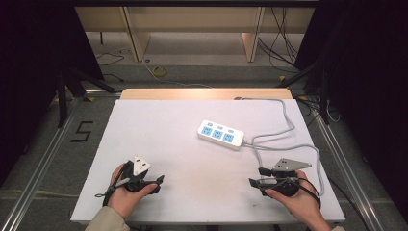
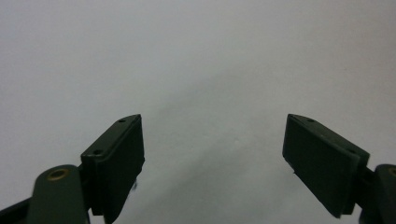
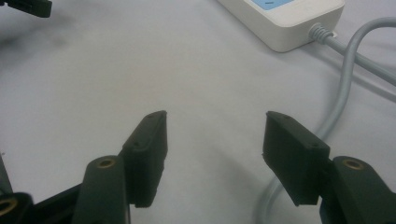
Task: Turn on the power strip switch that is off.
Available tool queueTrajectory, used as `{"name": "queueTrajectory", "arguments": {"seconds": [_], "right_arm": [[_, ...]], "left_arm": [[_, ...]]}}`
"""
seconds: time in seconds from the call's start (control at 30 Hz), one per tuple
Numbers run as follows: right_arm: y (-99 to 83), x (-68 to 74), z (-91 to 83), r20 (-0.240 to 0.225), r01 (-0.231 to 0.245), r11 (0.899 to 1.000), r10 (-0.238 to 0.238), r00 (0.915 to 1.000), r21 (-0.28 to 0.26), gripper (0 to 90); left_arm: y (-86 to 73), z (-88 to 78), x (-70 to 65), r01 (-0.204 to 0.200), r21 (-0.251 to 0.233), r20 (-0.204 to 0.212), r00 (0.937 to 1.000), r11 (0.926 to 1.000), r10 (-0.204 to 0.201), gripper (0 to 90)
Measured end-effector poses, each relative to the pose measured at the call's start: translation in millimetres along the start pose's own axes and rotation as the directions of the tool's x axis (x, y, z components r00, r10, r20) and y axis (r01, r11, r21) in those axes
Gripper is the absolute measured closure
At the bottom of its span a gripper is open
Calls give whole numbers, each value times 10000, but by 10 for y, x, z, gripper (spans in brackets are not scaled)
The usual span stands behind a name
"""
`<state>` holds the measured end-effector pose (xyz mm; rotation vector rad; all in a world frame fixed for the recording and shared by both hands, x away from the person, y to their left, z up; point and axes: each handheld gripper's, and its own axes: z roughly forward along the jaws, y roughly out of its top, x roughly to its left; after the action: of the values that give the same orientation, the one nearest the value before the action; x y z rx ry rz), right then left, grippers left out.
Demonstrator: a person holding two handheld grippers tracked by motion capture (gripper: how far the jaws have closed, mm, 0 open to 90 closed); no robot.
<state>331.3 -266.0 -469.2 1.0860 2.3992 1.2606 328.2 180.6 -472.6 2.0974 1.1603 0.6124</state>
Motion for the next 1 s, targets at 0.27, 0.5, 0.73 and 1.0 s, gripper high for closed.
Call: {"name": "queueTrajectory", "arguments": {"seconds": [0.27,0.5,0.73,1.0], "right_arm": [[62,9,-62,399,-7,9995,-6,9992,321,540],[156,18,-104,565,274,9968,-317,9979,753,739],[222,24,-95,606,407,9928,-477,9970,1125,870],[330,22,-91,655,707,9866,-810,9946,1469,900]], "left_arm": [[0,-21,1,28,-93,-67,10000,10000,-29,213],[13,-22,-9,-30,-151,-115,9999,9999,28,211],[18,-25,-11,-22,-191,-97,10000,9998,20,212],[23,-25,-13,-33,-232,-128,9999,9997,30,212]]}}
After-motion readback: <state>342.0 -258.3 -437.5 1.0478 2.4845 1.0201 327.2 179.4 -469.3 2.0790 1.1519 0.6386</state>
